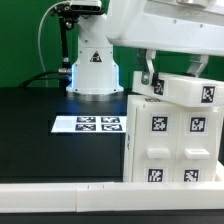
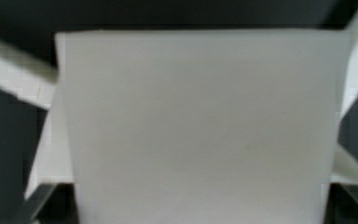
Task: Assemble cabinet
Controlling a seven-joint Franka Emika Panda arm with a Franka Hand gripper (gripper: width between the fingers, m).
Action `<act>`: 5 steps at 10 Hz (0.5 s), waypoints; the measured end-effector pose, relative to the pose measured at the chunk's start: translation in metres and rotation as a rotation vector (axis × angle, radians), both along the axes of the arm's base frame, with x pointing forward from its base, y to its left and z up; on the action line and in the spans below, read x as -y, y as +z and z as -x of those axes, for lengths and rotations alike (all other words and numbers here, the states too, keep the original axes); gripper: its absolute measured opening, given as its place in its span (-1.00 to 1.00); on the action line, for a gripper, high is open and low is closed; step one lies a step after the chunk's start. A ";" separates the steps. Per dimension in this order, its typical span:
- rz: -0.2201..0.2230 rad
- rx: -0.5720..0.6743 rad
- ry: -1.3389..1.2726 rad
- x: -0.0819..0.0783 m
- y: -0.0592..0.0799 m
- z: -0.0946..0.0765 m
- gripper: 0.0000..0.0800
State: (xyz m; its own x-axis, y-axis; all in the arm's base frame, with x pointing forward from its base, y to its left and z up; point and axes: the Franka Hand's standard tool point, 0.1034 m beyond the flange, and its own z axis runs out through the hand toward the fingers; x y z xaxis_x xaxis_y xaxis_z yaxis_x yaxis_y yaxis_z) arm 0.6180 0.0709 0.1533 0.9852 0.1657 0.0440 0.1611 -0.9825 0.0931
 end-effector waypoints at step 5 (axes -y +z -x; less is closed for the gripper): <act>-0.046 0.014 -0.386 0.000 -0.001 0.001 0.40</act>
Offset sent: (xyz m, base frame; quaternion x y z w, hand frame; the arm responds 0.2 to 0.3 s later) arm 0.0000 0.0000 0.0000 0.0000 0.0000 0.1296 0.9916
